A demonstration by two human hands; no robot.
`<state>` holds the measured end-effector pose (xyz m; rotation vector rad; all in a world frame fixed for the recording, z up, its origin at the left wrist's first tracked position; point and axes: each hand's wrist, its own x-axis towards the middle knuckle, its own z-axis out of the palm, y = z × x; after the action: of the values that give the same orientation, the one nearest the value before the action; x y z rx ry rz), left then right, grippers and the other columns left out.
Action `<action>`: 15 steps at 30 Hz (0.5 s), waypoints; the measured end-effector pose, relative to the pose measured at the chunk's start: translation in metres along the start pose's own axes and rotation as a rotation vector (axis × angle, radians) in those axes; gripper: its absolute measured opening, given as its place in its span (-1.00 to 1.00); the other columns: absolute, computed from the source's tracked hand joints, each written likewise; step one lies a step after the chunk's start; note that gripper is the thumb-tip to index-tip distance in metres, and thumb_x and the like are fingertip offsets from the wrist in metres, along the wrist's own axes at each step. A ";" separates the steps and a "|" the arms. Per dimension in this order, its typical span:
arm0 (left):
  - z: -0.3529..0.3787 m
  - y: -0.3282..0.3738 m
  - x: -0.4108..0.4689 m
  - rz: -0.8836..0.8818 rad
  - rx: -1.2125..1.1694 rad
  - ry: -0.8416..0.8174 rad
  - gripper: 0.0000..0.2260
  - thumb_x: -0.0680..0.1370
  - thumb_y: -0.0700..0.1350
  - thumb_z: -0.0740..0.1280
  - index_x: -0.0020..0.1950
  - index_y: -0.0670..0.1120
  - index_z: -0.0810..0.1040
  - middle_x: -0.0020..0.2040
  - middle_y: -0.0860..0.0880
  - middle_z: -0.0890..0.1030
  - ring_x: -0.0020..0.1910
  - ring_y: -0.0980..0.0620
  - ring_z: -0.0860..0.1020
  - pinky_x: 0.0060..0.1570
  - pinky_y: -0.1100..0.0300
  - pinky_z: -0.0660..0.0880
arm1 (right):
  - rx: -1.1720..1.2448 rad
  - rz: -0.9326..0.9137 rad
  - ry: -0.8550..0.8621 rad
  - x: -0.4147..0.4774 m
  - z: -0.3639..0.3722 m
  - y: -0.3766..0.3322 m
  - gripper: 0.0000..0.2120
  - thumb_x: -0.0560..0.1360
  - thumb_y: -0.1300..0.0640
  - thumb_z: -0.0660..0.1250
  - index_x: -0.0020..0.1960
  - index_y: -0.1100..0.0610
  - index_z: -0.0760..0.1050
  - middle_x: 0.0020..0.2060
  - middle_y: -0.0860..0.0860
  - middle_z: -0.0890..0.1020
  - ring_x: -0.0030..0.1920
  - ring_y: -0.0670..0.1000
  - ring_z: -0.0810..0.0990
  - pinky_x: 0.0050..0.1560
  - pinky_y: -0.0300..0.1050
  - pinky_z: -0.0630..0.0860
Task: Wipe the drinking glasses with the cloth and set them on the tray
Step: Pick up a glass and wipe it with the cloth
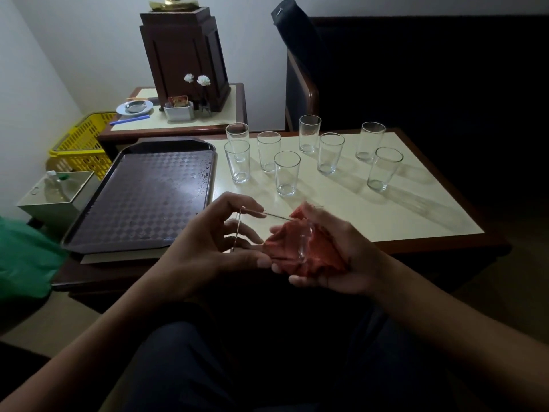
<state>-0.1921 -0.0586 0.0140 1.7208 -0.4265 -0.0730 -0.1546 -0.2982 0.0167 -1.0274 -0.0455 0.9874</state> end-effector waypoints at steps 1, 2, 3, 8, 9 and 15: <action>0.000 -0.002 0.001 0.008 0.073 0.028 -0.38 0.29 -0.06 0.66 0.27 -0.10 0.50 0.27 -0.01 0.57 0.09 -0.16 0.66 0.06 -0.04 0.64 | 0.053 -0.006 0.034 0.002 -0.004 -0.001 -0.29 0.50 -0.35 0.38 0.37 0.21 0.56 0.26 0.25 0.64 0.06 0.20 0.70 -0.13 0.02 0.72; 0.000 -0.005 0.001 0.013 0.191 0.067 -0.37 0.27 0.02 0.67 0.25 -0.05 0.50 0.24 0.04 0.59 0.09 -0.09 0.66 0.04 0.02 0.64 | 0.098 -0.021 0.076 0.004 -0.007 -0.001 -0.26 0.53 -0.36 0.31 0.41 0.23 0.54 0.31 0.28 0.63 0.10 0.23 0.70 -0.09 0.07 0.72; 0.000 -0.006 0.000 0.016 0.309 0.100 -0.36 0.26 0.09 0.67 0.24 -0.01 0.50 0.20 0.07 0.62 0.09 -0.04 0.67 0.01 0.09 0.63 | 0.140 -0.048 0.113 0.006 -0.009 0.001 -0.26 0.55 -0.34 0.27 0.44 0.25 0.52 0.35 0.30 0.61 0.18 0.27 0.68 -0.01 0.15 0.72; 0.021 -0.006 -0.003 -0.333 0.107 0.084 -0.39 0.30 0.20 0.65 0.23 0.02 0.53 0.08 -0.10 0.72 0.02 -0.10 0.72 0.09 -0.04 0.65 | 0.022 -0.413 0.234 0.017 -0.003 0.014 -0.56 0.72 -0.11 0.12 0.35 0.12 0.61 0.24 0.21 0.69 0.30 0.25 0.63 0.24 0.20 0.62; 0.031 -0.002 0.000 -0.408 -0.065 0.043 -0.45 0.39 0.15 0.61 0.25 -0.05 0.52 0.08 -0.16 0.73 0.03 -0.20 0.72 0.13 -0.08 0.62 | -0.095 -0.491 0.255 0.018 -0.002 0.016 -0.57 0.74 -0.14 0.10 0.37 0.06 0.59 0.26 0.17 0.69 0.29 0.21 0.65 0.23 0.17 0.62; 0.028 0.004 0.007 -0.480 -0.779 0.108 -0.35 0.53 0.13 0.27 0.43 -0.35 0.44 0.17 -0.29 0.53 0.11 -0.24 0.55 0.13 -0.05 0.54 | -0.909 -0.907 0.233 0.013 0.009 0.051 -0.52 0.75 0.14 0.14 0.66 0.09 0.22 0.46 0.02 0.54 0.40 0.05 0.56 0.40 -0.20 0.52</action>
<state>-0.1947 -0.0880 0.0137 1.0128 0.1093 -0.4334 -0.1852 -0.2751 -0.0207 -1.7068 -0.7551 -0.0447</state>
